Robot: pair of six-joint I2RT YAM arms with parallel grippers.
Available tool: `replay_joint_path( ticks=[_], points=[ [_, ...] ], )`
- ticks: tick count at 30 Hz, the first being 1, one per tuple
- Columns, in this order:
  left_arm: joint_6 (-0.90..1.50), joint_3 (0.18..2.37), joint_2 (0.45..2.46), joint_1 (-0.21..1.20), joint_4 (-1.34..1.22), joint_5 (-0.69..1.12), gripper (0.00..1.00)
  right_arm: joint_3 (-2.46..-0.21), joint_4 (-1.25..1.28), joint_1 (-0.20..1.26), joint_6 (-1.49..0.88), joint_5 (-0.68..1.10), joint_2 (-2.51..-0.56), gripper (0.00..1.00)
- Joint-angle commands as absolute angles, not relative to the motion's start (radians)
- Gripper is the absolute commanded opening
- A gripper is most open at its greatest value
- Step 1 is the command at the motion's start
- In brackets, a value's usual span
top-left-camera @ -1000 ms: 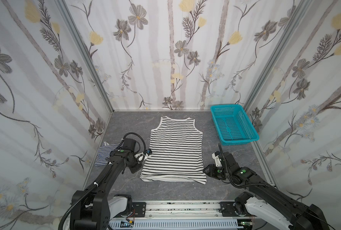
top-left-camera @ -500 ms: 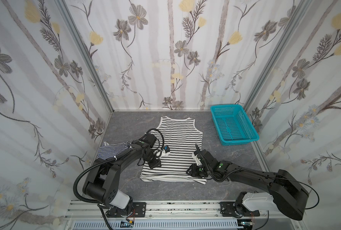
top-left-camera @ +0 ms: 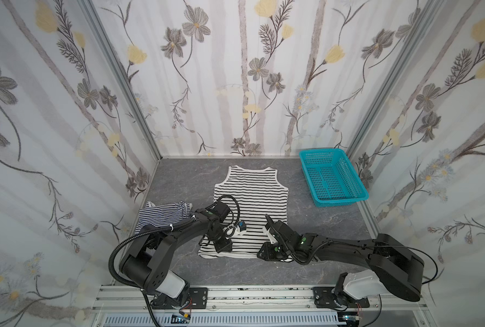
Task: Fold and stack tank tops
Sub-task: Smooth out the tank top at the center of the table.
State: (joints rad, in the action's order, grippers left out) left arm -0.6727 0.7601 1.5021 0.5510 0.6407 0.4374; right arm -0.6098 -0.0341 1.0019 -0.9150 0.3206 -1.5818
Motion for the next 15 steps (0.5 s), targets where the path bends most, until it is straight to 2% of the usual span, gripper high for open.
replay_joint_path(
  ticks=[1,6,10,15],
  points=[
    [-0.667,0.727,1.467,0.571,0.655,0.437,0.2,-0.617,-0.012,1.012,-0.924,0.337,-1.576,0.29],
    [-0.651,0.673,1.396,0.615,0.682,0.449,0.19,-0.607,-0.042,1.003,-0.92,0.313,-1.522,0.3],
    [-0.666,0.67,1.376,0.63,0.704,0.388,0.2,-0.602,-0.049,0.975,-0.949,0.278,-1.515,0.34],
    [-0.708,0.757,1.367,0.563,0.703,0.321,0.19,-0.6,-0.056,0.966,-0.974,0.244,-1.568,0.34]
  ],
)
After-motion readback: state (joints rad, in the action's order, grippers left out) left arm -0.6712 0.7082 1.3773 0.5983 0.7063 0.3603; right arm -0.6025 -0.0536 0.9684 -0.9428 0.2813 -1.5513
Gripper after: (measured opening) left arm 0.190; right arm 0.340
